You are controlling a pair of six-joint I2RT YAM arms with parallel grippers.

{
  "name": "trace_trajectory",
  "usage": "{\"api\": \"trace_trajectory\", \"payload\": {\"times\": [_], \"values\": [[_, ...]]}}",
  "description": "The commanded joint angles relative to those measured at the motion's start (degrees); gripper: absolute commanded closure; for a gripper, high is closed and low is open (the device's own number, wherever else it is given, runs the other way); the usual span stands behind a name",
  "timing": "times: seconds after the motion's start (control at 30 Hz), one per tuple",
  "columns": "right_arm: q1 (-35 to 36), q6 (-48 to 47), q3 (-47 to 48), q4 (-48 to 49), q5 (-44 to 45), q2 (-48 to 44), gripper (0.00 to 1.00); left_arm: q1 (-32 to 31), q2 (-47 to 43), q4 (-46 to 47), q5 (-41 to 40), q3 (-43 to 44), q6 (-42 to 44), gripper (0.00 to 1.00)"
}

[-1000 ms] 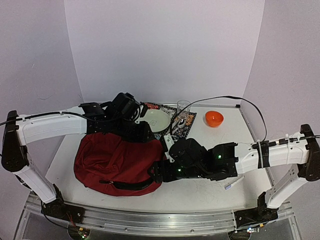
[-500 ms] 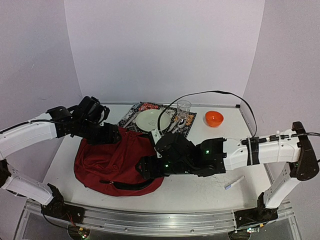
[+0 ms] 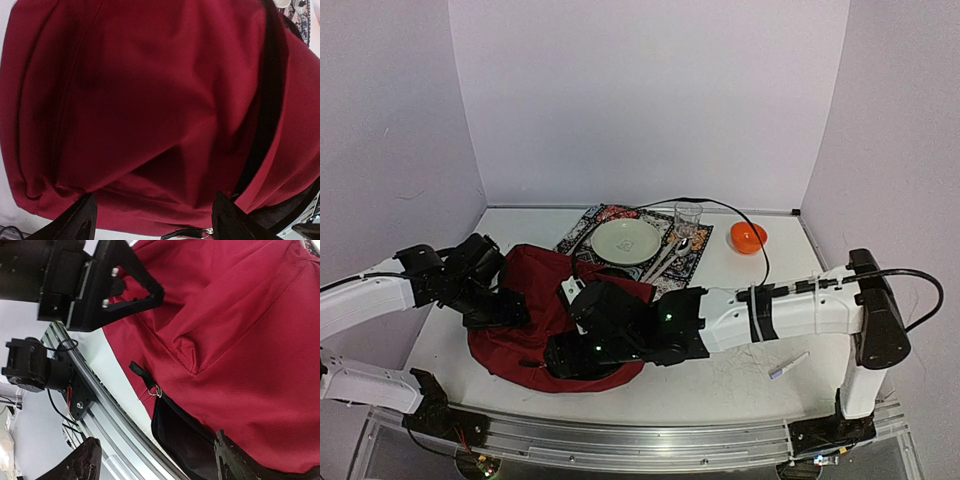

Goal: Pack the student bag
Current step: Move the student bag to the center of the board.

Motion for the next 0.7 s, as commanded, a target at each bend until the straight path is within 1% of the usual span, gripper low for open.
{"api": "trace_trajectory", "payload": {"times": [0.0,0.17,0.27,0.4,0.53,0.6,0.67], "values": [[-0.28,-2.14,2.54,-3.25,2.1,1.34,0.22,0.72,-2.53,0.85,4.6,-4.11,-4.44,0.2],[-1.7,-0.43,-1.5,-4.71,5.32,-0.56,0.21,0.72,-1.95,7.08,9.89,-6.79,-5.51,0.2],[-2.6,0.21,-5.07,-4.79,7.07,-4.62,0.2,0.72,-0.2,10.43,12.91,-6.89,-5.77,0.22],[-4.28,1.98,-9.49,-6.51,9.0,-10.92,0.17,0.72,1.0,13.11,14.48,-7.43,-6.3,0.25],[-7.24,4.71,-13.5,-6.66,8.41,-15.69,0.14,0.72,1.76,14.07,15.03,-8.04,-6.22,0.26],[-8.71,5.43,-14.21,-6.67,7.18,-16.06,0.11,0.68,2.12,14.38,14.96,-8.36,-6.22,0.26],[-10.08,6.22,-14.09,-6.74,5.42,-14.8,0.1,0.72,2.46,14.73,15.07,-8.47,-6.23,0.27]]}}
